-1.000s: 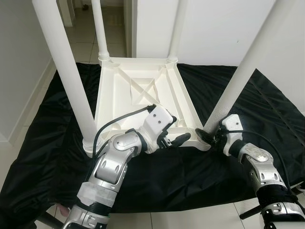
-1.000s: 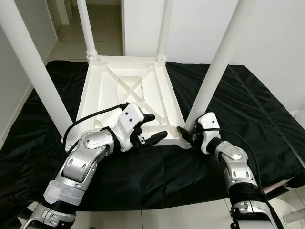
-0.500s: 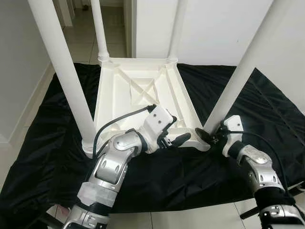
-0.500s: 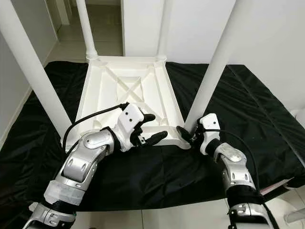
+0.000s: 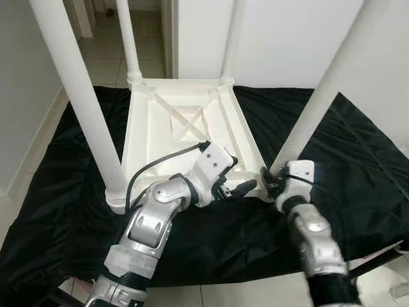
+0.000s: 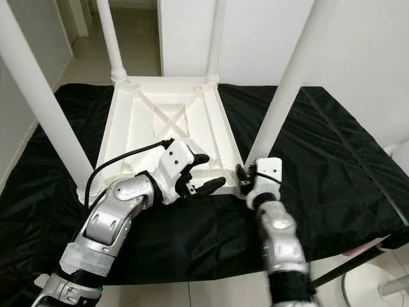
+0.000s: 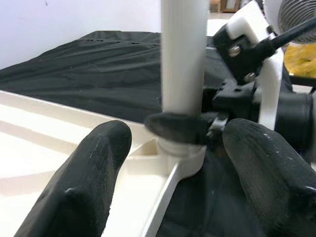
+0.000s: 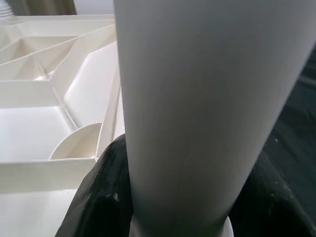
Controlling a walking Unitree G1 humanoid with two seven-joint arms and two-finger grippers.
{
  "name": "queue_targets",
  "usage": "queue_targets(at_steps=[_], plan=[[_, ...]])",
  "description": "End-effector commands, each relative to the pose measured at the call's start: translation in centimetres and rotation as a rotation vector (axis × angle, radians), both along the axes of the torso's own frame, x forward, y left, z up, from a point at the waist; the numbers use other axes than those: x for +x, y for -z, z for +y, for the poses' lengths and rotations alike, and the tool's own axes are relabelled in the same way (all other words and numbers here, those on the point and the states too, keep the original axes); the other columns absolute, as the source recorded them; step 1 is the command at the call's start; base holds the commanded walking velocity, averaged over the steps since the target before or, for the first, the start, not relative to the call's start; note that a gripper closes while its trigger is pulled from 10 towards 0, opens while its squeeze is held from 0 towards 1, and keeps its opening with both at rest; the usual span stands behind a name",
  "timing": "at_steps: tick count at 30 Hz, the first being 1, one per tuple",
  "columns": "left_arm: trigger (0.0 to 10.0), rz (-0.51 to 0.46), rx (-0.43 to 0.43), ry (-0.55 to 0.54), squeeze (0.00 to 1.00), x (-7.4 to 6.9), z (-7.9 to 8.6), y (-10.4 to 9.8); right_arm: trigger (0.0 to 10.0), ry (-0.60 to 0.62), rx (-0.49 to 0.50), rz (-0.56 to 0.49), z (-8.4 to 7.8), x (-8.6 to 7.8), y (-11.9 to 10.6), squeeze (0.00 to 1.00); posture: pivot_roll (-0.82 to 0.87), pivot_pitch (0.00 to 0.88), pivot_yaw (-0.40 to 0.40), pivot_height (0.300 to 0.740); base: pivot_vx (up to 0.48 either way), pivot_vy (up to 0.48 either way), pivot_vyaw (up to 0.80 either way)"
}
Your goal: Building children table
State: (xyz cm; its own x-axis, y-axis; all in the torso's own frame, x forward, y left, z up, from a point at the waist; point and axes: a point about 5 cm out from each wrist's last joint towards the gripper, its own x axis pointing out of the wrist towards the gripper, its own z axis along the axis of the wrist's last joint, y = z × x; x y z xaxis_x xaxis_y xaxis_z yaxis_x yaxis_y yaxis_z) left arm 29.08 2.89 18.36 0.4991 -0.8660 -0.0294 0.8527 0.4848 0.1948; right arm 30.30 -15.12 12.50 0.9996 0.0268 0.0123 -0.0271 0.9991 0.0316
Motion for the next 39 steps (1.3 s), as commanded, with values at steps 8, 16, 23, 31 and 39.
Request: queue_targets(at_steps=[8, 16, 23, 31, 39], plan=[[10.0, 0.006, -0.016, -0.082, 0.00, 0.3, 0.1, 0.2, 10.0, 0.061, 0.104, 0.036, 3.4, -0.4, -0.2, 0.00, -0.07, 0.006, -0.033, 0.740, 0.000, 0.000, 0.00], [10.0, 0.007, -0.015, -0.087, 0.00, 0.4, 0.1, 0.2, 10.0, 0.061, 0.083, 0.020, 3.1, -0.6, -1.0, 1.00, -0.06, 0.007, -0.040, 0.740, 0.000, 0.000, 0.00], [10.0, 0.006, -0.018, -0.095, 0.00, 0.3, 0.2, 0.3, 10.0, 0.017, 0.096, 0.011, 3.2, -1.0, -1.0, 1.00, -0.06, 0.005, -0.044, 0.740, 0.000, 0.000, 0.00], [10.0, 0.007, -0.017, -0.102, 0.00, 0.3, 0.4, 0.3, 10.0, -0.117, 0.057, -0.002, 0.6, -1.6, -1.1, 1.00, -0.06, 0.001, -0.042, 0.740, 0.000, 0.000, 0.00], [10.0, 0.002, -0.007, -0.094, 0.00, 0.4, 0.4, 0.3, 10.0, -0.354, -0.090, -0.028, -2.4, -1.7, -0.9, 0.00, -0.06, 0.000, -0.029, 0.740, 0.000, 0.000, 0.00]])
